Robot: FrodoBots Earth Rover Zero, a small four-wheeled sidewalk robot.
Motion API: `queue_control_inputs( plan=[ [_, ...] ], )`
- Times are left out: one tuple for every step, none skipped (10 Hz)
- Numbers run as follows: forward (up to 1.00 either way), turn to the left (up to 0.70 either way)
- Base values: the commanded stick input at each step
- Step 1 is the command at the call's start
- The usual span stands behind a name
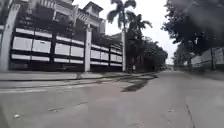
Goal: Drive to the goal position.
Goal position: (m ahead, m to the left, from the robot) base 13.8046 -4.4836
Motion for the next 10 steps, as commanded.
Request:
queue_control_inputs(
  plan=[
    [0.7, -0.35],
    [0.7, -0.35],
    [0.7, -0.25],
    [0.7, 0.0],
    [0.7, 0.0],
    [0.7, 0.0],
    [0.7, 0.0],
    [0.7, 0.0],
    [0.7, 0.0],
    [0.7, 0.0]
  ],
)
